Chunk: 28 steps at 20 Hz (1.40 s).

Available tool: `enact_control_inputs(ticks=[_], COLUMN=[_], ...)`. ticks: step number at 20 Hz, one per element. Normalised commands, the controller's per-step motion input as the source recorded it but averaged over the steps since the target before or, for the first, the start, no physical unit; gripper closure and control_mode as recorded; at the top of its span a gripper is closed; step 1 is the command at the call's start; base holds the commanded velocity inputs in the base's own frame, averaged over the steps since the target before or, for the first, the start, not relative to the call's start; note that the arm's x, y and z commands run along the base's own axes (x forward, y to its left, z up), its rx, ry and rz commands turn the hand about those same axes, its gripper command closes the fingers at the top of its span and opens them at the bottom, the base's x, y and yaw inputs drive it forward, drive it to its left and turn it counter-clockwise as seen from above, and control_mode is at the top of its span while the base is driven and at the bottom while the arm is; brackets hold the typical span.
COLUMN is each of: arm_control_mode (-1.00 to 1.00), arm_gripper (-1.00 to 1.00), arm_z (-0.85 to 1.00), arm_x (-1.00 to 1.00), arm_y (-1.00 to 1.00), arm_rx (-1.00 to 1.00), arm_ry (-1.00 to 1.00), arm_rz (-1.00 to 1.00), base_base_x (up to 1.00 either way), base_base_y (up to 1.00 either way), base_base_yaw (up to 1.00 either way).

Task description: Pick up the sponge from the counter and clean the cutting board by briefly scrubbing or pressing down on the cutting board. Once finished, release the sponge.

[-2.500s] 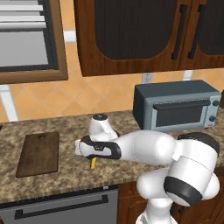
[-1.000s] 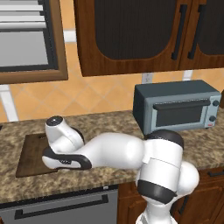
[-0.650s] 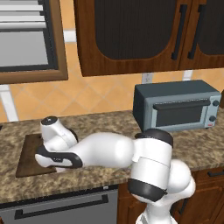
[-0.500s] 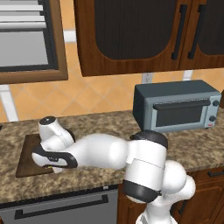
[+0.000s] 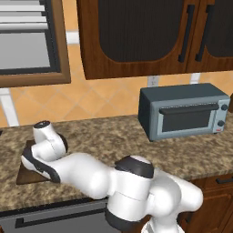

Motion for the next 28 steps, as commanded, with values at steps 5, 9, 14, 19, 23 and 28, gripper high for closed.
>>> enact_control_inputs(ticks=[5, 9, 14, 19, 23, 28], arm_control_mode=[-1.00, -1.00, -1.00, -1.00, -1.00, -1.00], arm_gripper=[1.00, 1.00, 1.00, 1.00, 1.00, 1.00], arm_z=[-0.37, -0.45, -0.19, -0.17, -0.20, -0.06], arm_x=[0.02, 0.45, 0.84, 0.82, 0.82, 0.98], arm_y=[0.00, 0.00, 0.00, 0.00, 0.00, -0.03], arm_rx=[0.00, 0.00, 0.01, 0.00, 0.01, 0.04], arm_ry=[0.00, -0.09, -0.08, -0.08, -0.09, -0.10], arm_rz=[-0.04, 0.00, 0.00, 0.00, 0.00, 0.00], base_base_x=[0.00, 0.00, 0.00, 0.00, 0.00, 0.00], base_base_y=[0.00, 0.00, 0.00, 0.00, 0.00, 0.00], base_base_yaw=[0.00, 0.00, 0.00, 0.00, 0.00, 0.00])
